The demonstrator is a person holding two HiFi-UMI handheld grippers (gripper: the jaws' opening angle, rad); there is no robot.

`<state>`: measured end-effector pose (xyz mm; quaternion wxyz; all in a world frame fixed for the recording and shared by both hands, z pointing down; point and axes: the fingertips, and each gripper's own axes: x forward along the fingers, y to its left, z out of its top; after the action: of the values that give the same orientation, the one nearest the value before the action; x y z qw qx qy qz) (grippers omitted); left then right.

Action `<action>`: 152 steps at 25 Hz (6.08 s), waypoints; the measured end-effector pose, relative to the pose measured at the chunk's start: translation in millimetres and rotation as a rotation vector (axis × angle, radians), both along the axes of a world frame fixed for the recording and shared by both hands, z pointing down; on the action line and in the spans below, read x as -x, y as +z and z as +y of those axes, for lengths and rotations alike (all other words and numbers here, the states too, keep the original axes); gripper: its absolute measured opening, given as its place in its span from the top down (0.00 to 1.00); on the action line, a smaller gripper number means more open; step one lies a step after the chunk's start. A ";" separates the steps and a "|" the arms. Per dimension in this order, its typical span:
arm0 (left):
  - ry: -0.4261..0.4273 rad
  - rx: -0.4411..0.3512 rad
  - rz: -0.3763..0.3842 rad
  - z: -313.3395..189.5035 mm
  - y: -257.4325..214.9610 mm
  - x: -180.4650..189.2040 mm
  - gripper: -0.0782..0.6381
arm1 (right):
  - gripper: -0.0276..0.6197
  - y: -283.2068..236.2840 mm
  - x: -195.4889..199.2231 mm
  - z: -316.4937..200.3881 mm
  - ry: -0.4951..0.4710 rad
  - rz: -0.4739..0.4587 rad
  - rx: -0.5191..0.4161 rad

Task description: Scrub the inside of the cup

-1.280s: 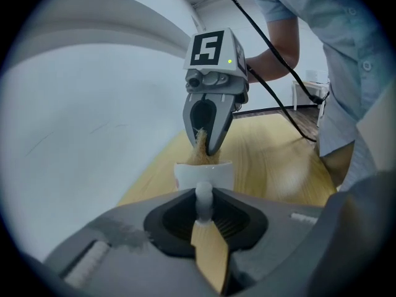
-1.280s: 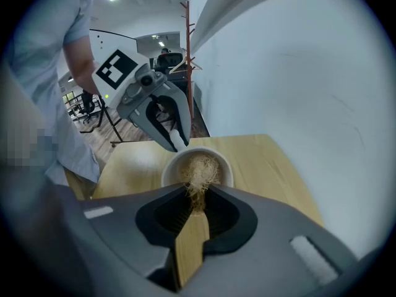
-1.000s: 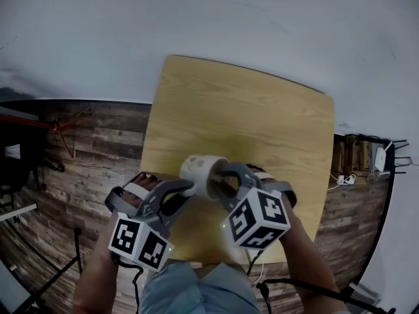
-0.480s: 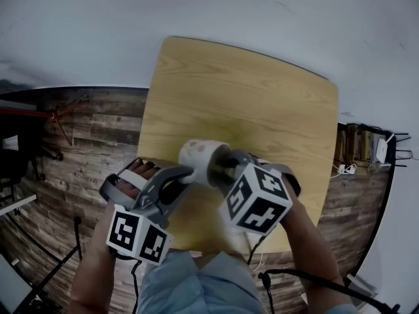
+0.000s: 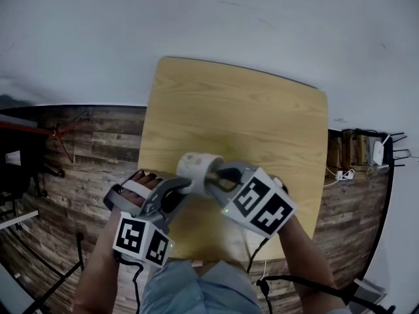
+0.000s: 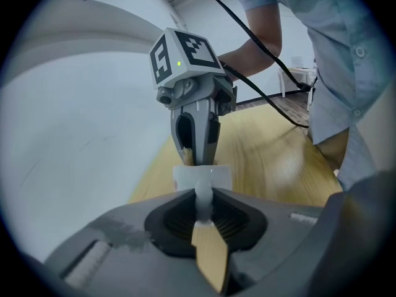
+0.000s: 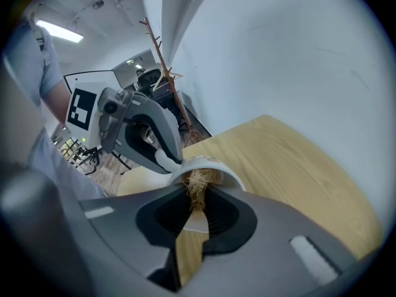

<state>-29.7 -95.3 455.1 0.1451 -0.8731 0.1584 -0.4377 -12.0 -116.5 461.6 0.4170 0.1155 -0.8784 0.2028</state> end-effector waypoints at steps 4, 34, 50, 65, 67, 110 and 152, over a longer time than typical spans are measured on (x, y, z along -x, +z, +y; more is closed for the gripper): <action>0.009 0.003 -0.004 1.1 -1.5 -1.4 0.79 | 0.88 -3.5 -9.3 -8.4 0.071 0.036 -0.081; 0.024 -0.014 -0.040 -1.1 -1.2 -5.6 0.79 | 0.88 -4.0 -16.8 18.6 0.059 0.044 0.013; 0.045 -0.018 -0.056 0.3 -2.7 -7.8 0.79 | 0.88 -8.7 -41.0 -12.1 0.106 0.084 -0.091; 0.026 -0.026 -0.067 -0.9 -1.5 -8.0 0.79 | 0.88 16.2 -56.8 24.7 0.126 0.122 -0.009; 0.033 -0.028 -0.071 0.1 -0.9 -8.5 0.79 | 0.88 11.6 -51.8 30.7 0.123 0.096 0.010; 0.095 -0.060 -0.121 7.8 0.0 -15.3 0.79 | 0.88 30.8 -35.0 27.7 0.095 0.073 0.081; -0.083 -0.021 0.099 9.8 9.8 5.9 0.78 | 0.88 -78.6 -84.6 -8.6 0.440 -0.231 -0.040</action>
<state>-35.6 -85.5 464.8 0.1282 -0.8847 0.2061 -0.3980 72.6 -125.1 383.0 0.2571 0.2881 -0.8779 0.2832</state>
